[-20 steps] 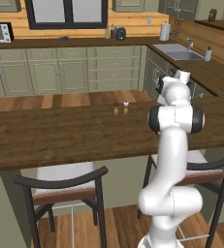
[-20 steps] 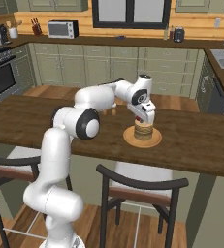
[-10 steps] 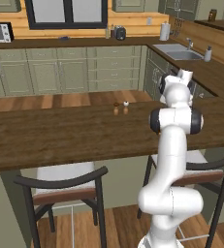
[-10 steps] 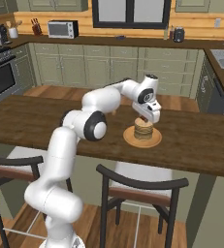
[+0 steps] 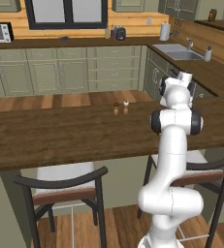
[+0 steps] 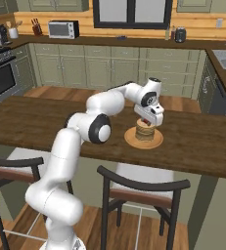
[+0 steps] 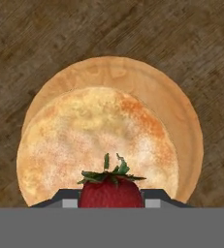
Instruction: Take the strawberry from the fridge and place it on top of the pancake, located on the dining counter.
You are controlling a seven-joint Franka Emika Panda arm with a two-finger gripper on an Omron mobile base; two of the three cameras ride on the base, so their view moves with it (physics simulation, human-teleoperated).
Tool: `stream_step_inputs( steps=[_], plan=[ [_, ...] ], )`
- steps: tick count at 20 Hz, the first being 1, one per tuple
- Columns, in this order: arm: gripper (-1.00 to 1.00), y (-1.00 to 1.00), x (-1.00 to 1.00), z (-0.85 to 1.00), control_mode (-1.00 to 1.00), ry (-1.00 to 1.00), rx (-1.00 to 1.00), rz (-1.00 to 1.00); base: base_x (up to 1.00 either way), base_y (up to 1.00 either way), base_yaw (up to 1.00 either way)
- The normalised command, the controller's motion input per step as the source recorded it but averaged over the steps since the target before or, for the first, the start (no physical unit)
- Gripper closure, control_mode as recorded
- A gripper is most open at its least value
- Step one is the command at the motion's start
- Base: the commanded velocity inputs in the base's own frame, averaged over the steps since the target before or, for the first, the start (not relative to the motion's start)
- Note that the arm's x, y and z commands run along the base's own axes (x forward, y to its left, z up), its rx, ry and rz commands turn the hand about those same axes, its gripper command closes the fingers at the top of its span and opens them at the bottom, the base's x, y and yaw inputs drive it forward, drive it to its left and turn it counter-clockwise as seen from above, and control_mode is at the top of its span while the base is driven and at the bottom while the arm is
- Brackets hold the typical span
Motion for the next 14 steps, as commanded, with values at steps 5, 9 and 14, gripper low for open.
stream_step_inputs(
  steps=[5, 9, 14],
  plan=[
    [-1.00, 0.00, 0.00, -0.13, -1.00, 0.00, 0.00, 0.04, 0.00, 0.00, 0.00],
    [-1.00, 0.10, -0.07, 0.04, -1.00, 0.00, 0.00, 0.01, 0.00, 0.00, 0.00],
    [-1.00, 0.16, -0.30, 0.30, -1.00, -0.02, 0.00, 0.00, 0.00, 0.00, 0.00]
  ],
)
